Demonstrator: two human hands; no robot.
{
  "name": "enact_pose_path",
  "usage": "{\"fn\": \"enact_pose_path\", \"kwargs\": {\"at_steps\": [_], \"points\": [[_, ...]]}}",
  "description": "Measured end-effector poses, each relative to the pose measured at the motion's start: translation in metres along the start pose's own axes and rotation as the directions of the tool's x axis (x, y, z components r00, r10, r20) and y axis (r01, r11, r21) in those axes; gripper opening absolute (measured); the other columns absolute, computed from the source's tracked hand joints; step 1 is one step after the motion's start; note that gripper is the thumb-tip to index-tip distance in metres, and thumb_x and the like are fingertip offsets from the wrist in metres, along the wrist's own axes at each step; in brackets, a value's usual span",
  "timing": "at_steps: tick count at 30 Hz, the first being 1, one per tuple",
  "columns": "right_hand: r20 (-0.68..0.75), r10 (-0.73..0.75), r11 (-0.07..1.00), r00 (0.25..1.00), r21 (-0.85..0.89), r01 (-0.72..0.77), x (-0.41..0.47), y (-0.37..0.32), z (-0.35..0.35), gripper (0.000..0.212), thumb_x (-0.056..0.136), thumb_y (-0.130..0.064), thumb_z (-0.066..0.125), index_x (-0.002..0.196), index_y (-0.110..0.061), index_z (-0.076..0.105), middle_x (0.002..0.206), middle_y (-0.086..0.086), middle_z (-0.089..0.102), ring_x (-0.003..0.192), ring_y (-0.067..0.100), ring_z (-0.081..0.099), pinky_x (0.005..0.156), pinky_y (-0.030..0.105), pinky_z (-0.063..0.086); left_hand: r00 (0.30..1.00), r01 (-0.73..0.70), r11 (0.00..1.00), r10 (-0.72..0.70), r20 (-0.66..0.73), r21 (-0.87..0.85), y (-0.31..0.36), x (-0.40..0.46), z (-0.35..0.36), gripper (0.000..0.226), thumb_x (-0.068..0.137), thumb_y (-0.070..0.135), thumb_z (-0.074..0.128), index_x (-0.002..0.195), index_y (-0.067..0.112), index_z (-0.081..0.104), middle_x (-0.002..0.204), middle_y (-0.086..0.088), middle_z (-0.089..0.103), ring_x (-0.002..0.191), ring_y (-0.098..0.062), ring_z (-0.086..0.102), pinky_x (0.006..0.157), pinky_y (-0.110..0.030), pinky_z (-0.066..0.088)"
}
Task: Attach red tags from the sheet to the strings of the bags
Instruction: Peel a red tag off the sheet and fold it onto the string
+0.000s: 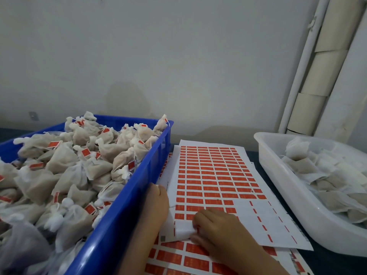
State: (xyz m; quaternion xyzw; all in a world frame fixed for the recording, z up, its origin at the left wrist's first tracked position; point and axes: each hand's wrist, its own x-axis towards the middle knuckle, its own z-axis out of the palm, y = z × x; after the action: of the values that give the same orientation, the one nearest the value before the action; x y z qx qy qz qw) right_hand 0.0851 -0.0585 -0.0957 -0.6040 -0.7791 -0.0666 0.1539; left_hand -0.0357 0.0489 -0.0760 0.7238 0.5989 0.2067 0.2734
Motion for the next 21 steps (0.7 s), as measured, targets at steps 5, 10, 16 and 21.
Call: {"fn": "enact_pose_path", "kwargs": {"at_steps": [5, 10, 16, 21], "points": [[-0.155, -0.042, 0.985, 0.987, -0.171, 0.015, -0.001, 0.001, 0.003, 0.036, 0.046, -0.051, 0.086, 0.071, -0.031, 0.070, 0.067, -0.021, 0.067, 0.052, -0.003, 0.061, 0.051, 0.007, 0.049, 0.994, 0.093, 0.957, -0.107, -0.034, -0.276, -0.008, 0.006, 0.008, 0.044, 0.094, 0.017, 0.047, 0.129, -0.007, 0.033, 0.125, -0.024, 0.048, 0.110, -0.033, 0.052, 0.090, -0.037, 0.043], [-0.262, -0.047, 0.980, 0.964, -0.197, -0.006, -0.002, 0.007, 0.004, 0.035, 0.045, -0.042, 0.088, 0.072, -0.026, 0.071, 0.068, -0.016, 0.069, 0.052, -0.002, 0.062, 0.050, 0.009, 0.050, 0.974, 0.218, 0.973, -0.222, -0.051, -0.071, -0.006, 0.006, 0.006, 0.047, 0.093, 0.037, 0.049, 0.130, 0.014, 0.034, 0.111, -0.005, 0.055, 0.095, -0.016, 0.060, 0.082, -0.027, 0.048], [-0.298, -0.023, 0.986, 0.954, -0.162, -0.027, -0.003, 0.005, 0.002, 0.032, 0.050, -0.040, 0.085, 0.074, -0.025, 0.072, 0.071, -0.014, 0.070, 0.054, 0.000, 0.064, 0.051, 0.012, 0.052, 0.986, 0.138, 0.967, -0.114, 0.124, -0.215, -0.006, 0.007, 0.005, 0.037, 0.081, 0.042, 0.065, 0.099, 0.025, 0.037, 0.084, 0.007, 0.048, 0.060, -0.001, 0.049, 0.044, -0.016, 0.036], [-0.150, 0.036, 0.999, 0.988, -0.027, -0.040, -0.007, 0.005, -0.002, 0.030, 0.067, -0.054, 0.071, 0.086, -0.032, 0.066, 0.086, -0.020, 0.069, 0.068, -0.002, 0.064, 0.064, 0.008, 0.048, 0.983, 0.092, 0.944, -0.035, 0.180, -0.318, -0.008, 0.006, -0.005, 0.042, 0.077, 0.033, 0.072, 0.101, 0.026, 0.038, 0.087, 0.008, 0.053, 0.067, -0.005, 0.057, 0.050, -0.018, 0.046]]}}
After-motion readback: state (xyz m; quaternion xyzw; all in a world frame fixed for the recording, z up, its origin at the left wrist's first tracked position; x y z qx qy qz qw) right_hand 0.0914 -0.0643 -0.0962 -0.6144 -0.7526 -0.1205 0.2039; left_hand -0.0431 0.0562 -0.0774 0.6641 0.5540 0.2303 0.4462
